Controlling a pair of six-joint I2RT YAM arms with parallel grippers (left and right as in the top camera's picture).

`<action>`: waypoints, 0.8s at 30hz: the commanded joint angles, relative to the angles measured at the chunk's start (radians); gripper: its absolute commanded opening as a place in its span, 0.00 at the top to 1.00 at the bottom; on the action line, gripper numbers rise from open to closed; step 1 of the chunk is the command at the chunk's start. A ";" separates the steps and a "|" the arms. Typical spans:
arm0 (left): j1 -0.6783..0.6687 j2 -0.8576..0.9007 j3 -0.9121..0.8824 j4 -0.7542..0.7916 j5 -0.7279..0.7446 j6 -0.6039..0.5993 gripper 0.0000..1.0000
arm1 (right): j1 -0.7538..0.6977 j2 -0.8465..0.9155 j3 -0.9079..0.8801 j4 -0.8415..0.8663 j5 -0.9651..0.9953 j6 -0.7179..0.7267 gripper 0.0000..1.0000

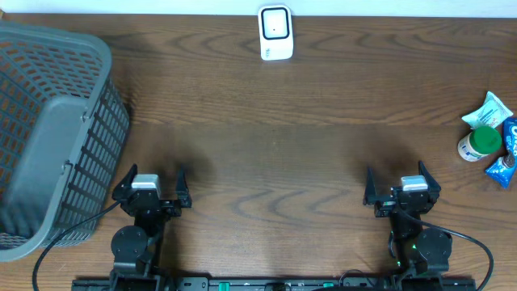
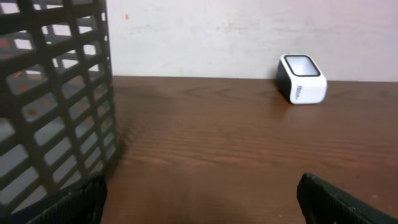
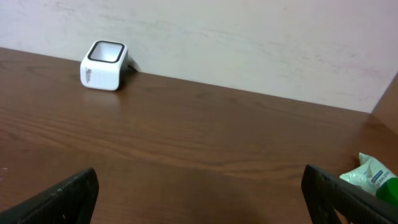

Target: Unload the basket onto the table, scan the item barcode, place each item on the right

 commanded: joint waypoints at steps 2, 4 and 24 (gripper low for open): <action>0.008 -0.011 -0.029 -0.021 -0.039 -0.020 0.02 | -0.003 -0.006 -0.001 -0.005 0.008 0.011 0.01; 0.008 -0.011 -0.029 -0.021 -0.039 -0.020 0.02 | -0.003 -0.006 -0.001 -0.005 0.008 0.011 0.01; 0.008 -0.009 -0.029 -0.019 -0.035 -0.012 0.02 | -0.003 -0.006 -0.001 -0.005 0.008 0.011 0.01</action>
